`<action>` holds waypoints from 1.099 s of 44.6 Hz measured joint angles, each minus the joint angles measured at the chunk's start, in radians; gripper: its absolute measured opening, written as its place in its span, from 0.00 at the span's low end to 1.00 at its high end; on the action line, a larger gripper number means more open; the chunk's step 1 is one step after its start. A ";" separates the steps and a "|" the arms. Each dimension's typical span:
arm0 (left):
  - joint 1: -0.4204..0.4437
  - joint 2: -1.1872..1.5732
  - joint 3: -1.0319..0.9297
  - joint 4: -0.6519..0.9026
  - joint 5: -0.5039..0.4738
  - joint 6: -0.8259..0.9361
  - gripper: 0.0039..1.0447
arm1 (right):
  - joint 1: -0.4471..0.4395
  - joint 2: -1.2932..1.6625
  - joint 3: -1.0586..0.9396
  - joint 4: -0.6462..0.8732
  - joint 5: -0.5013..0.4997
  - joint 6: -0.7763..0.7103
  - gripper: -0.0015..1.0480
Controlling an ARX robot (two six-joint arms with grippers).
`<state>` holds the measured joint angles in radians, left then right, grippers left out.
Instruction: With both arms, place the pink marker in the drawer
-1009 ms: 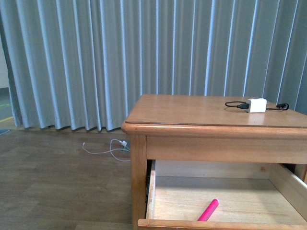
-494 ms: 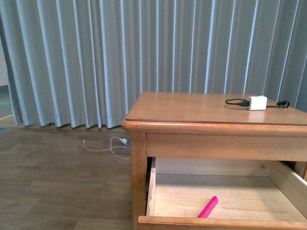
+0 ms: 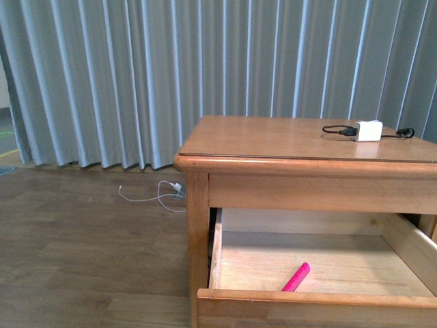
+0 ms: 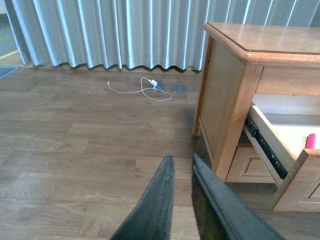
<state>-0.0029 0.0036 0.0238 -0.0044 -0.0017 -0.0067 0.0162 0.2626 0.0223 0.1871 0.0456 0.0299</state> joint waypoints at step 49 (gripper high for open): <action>0.000 -0.001 0.000 0.000 0.000 0.002 0.94 | 0.162 1.425 0.565 0.219 -0.041 0.160 0.92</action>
<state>-0.0029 0.0025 0.0238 -0.0044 -0.0017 -0.0044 0.1783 1.6878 0.5873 0.4057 0.0048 0.1902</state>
